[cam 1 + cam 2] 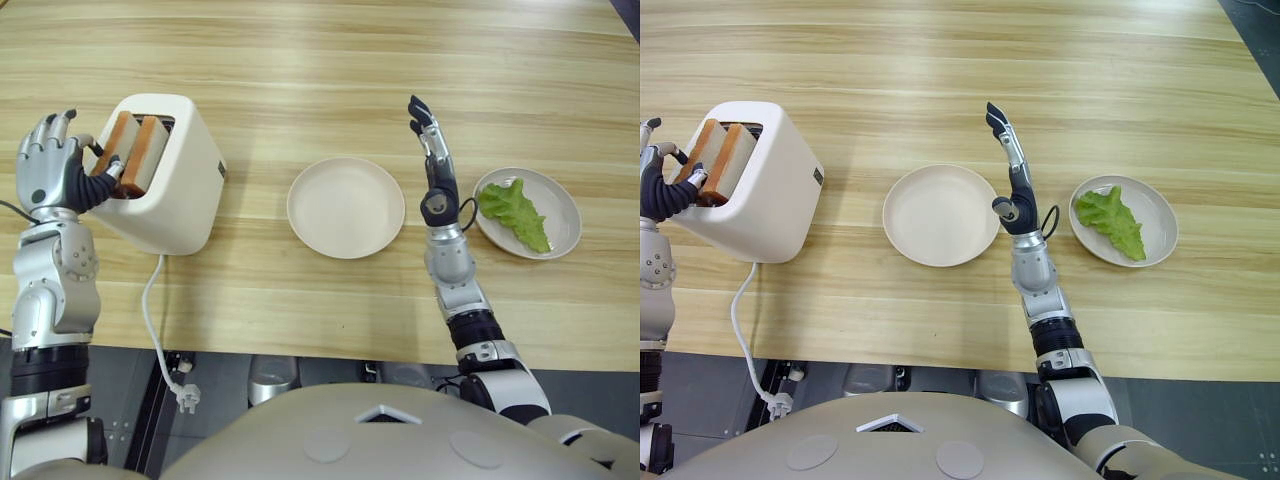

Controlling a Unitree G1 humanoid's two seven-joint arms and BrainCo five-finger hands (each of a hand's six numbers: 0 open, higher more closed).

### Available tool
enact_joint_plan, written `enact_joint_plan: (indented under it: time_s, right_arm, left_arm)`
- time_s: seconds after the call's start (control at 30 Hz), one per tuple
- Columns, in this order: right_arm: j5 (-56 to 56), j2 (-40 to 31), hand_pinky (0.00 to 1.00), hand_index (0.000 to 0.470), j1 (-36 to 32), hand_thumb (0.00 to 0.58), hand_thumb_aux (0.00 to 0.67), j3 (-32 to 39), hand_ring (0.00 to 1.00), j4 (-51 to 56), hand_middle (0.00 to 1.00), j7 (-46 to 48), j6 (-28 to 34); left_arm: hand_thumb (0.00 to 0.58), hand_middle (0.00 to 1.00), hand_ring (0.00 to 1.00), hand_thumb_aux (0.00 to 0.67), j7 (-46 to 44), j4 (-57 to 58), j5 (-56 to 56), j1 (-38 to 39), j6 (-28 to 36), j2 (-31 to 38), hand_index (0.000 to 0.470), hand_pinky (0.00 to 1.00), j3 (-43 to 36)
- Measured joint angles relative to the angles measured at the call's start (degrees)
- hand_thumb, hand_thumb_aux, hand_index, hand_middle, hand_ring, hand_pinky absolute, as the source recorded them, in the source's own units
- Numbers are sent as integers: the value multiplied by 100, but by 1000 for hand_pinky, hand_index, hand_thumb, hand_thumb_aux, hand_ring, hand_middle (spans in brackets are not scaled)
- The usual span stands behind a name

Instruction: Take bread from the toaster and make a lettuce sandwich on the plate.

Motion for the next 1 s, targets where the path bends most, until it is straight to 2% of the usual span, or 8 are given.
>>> enact_joint_plan:
  time_s: [0.03,0.3,0.47,0.7,1.0]
  right_arm:
    - [-8,0,0,0,0,0,0,0,0,2,0,-4,0]
    - [-26,-3,0,0,-14,0,0,1,0,38,0,-45,1]
    - [-27,-9,0,0,-53,0,0,0,0,68,0,-57,0]
    - [-12,-38,0,0,-144,0,0,-7,0,100,0,-65,0]
    - [91,-117,0,0,-339,0,0,-59,0,159,0,-84,14]
  left_arm:
    - [580,1000,1000,670,0,0,-21,1,0,0,460,1000,0]
    - [580,1000,1000,670,81,-117,-123,21,78,-2,460,1000,63]
    - [580,1000,1000,670,390,-589,-83,-76,243,-2,460,1000,318]
    - [580,1000,1000,670,894,-1254,125,-546,337,7,460,1000,592]
    - [580,1000,1000,670,994,-1663,191,-1057,303,103,460,1000,749]
